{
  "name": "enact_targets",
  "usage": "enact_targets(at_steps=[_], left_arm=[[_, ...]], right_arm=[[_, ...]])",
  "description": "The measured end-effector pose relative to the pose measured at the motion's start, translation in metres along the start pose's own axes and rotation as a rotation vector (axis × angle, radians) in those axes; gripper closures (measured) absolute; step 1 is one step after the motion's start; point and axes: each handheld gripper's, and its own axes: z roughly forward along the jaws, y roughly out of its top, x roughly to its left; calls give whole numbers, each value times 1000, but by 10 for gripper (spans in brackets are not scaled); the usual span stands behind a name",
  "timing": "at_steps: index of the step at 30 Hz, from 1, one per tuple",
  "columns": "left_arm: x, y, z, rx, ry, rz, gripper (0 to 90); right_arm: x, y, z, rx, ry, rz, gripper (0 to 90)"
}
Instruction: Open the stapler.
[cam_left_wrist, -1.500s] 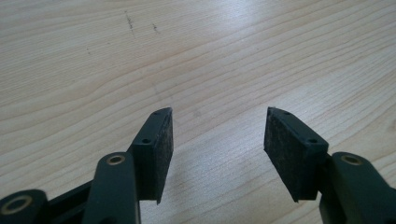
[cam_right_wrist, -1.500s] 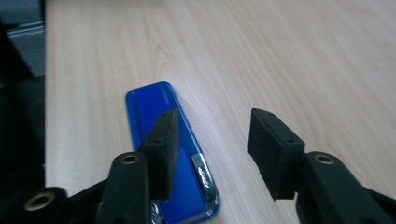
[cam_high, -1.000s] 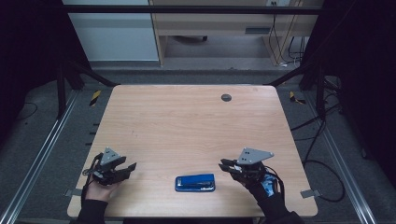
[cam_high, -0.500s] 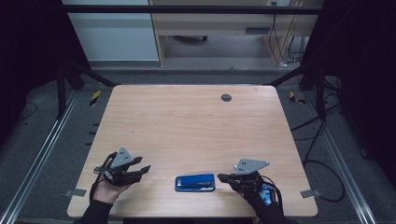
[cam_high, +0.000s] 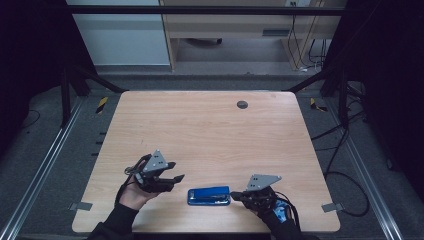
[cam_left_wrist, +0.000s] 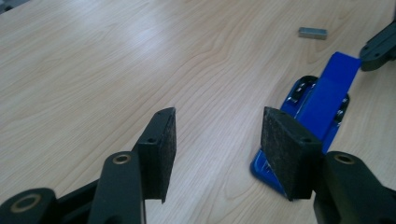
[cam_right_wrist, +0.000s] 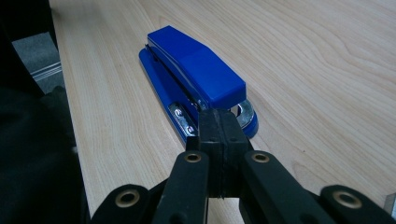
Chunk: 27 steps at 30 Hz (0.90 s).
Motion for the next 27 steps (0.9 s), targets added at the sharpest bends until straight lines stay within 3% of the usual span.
enact_targets(at_steps=[6, 7, 11, 13, 19, 27], left_arm=[[-14, 18, 14, 32, -47, 79, 424], [-17, 22, 19, 47, -57, 107, 421], [-23, 28, 27, 65, -73, 124, 418], [-30, 34, 33, 87, -96, 160, 417], [-39, 43, 39, 118, -125, 209, 419], [-47, 49, 43, 145, -157, 249, 430]], right_arm=[[2, -1, 5, 33, 9, -9, 900], [3, -1, 6, 38, 11, -9, 900], [3, -1, 5, 33, 19, -9, 900], [4, -1, 5, 38, 19, -8, 900], [4, -2, 8, 50, 21, -7, 900], [6, -2, 10, 53, 28, -4, 900]])
